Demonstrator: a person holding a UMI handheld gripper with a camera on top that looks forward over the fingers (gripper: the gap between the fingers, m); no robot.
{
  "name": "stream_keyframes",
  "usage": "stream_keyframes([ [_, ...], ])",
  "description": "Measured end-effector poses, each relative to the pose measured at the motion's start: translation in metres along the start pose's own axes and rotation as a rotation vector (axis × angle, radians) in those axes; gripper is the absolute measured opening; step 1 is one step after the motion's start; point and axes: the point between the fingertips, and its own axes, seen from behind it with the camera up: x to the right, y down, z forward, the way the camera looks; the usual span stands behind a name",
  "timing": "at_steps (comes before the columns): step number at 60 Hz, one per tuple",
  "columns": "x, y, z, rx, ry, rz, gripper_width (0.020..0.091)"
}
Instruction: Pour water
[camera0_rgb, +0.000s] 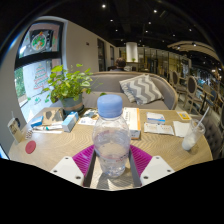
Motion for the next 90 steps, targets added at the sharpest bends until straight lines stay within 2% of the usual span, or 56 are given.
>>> stream_keyframes([
  [5, -0.002, -0.001, 0.0, 0.015, -0.006, -0.011, 0.0543],
  [10, -0.003, -0.001, -0.001, 0.026, -0.007, -0.005, 0.0453],
  [14, -0.002, -0.001, -0.002, 0.033, 0.002, 0.001, 0.0407],
  [16, -0.001, -0.001, -0.002, 0.035, 0.007, -0.003, 0.0407],
  [21, -0.004, -0.002, -0.003, 0.039, 0.011, -0.011, 0.0355],
  [37, -0.021, -0.029, -0.012, 0.064, 0.04, -0.057, 0.0355],
  [48, -0.048, -0.076, -0.03, 0.109, 0.111, -0.166, 0.0356],
  [56, -0.08, -0.121, -0.051, 0.145, 0.231, -0.315, 0.0356],
  [67, -0.154, -0.191, -0.081, 0.205, 0.39, -0.626, 0.0355],
  [76, -0.243, -0.227, -0.092, 0.233, 0.482, -0.917, 0.0355],
  [83, -0.321, -0.239, -0.083, 0.271, 0.524, -1.162, 0.0354],
  [90, -0.393, -0.228, -0.067, 0.273, 0.524, -1.402, 0.0352],
])
